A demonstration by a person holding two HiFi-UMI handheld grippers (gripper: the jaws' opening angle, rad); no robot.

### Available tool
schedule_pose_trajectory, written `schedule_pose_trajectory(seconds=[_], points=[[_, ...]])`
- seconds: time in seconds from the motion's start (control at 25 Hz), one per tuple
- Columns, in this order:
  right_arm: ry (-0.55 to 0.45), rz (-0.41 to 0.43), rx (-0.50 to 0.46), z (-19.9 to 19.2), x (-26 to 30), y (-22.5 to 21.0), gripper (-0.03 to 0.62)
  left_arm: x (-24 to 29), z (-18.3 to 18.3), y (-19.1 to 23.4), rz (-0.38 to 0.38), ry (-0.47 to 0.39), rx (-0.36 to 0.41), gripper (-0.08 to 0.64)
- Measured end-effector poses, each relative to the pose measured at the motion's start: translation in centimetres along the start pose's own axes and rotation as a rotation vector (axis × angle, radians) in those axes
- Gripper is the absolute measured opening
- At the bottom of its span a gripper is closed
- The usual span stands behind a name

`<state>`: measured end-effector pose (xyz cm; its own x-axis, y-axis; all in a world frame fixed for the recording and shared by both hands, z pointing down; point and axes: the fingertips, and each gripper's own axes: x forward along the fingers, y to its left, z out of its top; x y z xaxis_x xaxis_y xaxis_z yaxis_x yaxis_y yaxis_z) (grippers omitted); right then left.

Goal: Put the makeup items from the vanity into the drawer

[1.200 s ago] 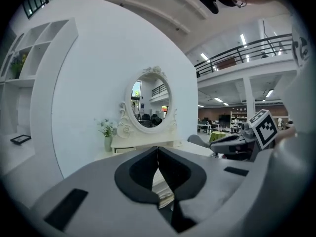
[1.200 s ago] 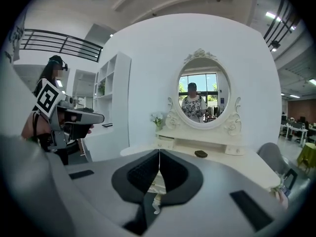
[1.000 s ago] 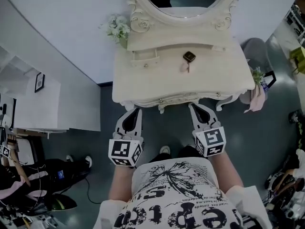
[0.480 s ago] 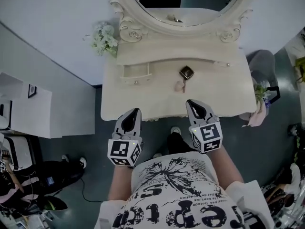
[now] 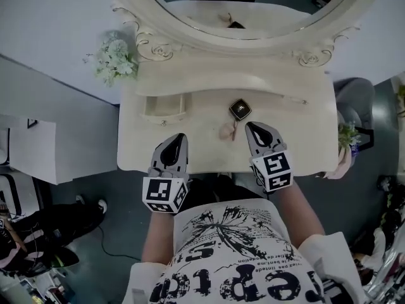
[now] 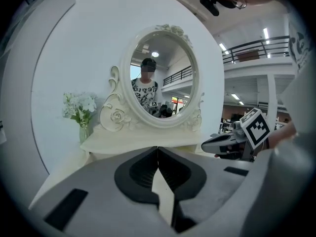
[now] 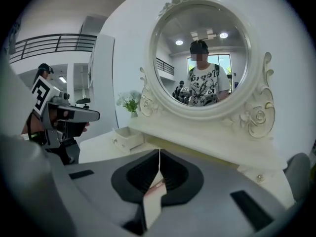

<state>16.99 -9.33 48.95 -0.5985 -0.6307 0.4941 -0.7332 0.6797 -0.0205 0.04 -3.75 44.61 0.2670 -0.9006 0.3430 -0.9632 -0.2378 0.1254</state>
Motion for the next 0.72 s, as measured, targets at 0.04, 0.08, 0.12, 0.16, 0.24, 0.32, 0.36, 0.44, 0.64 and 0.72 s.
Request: schedule_pose_trajectory(seconds=[0.04, 0.08, 0.12, 0.16, 0.24, 0.32, 0.36, 0.44, 0.64, 0.72], points=[[0.01, 0.003, 0.002, -0.3, 0.7, -0.4, 0.018, 0.6, -0.2, 0.1, 0.0, 0.004, -0.001, 0.021], [0.019, 0.007, 0.002, -0.6, 1.3, -0.7, 0.018, 1.2, -0.4, 0.2, 0.0, 0.01, 0.001, 0.021], [0.029, 0.012, 0.001, -0.9, 1.9, -0.9, 0.018, 1.8, -0.6, 0.3, 0.001, 0.017, 0.004, 0.021], [0.041, 0.019, -0.002, -1.2, 2.5, -1.1, 0.019, 2.4, -0.9, 0.4, 0.0, 0.023, 0.005, 0.02], [0.067, 0.038, -0.001, -1.9, 3.6, -1.3, 0.02, 3.4, -1.4, 0.6, -0.007, 0.038, 0.004, 0.02], [0.085, 0.049, 0.015, -2.5, 4.5, -1.5, 0.02, 4.4, -2.0, 0.8, -0.017, 0.06, 0.006, 0.021], [0.092, 0.047, 0.023, -2.8, 5.0, -1.7, 0.02, 4.9, -2.3, 0.9, -0.023, 0.07, 0.009, 0.021], [0.116, 0.038, 0.031, -3.5, 5.9, -2.2, 0.021, 5.8, -2.6, 1.1, -0.038, 0.082, 0.016, 0.021], [0.215, 0.069, 0.043, -5.4, 8.8, -2.7, 0.256, 7.6, -3.2, 1.5, -0.065, 0.099, 0.009, 0.021], [0.271, 0.074, 0.023, -6.4, 9.7, -3.0, 0.285, 8.0, -3.5, 1.6, -0.074, 0.108, 0.01, 0.021]])
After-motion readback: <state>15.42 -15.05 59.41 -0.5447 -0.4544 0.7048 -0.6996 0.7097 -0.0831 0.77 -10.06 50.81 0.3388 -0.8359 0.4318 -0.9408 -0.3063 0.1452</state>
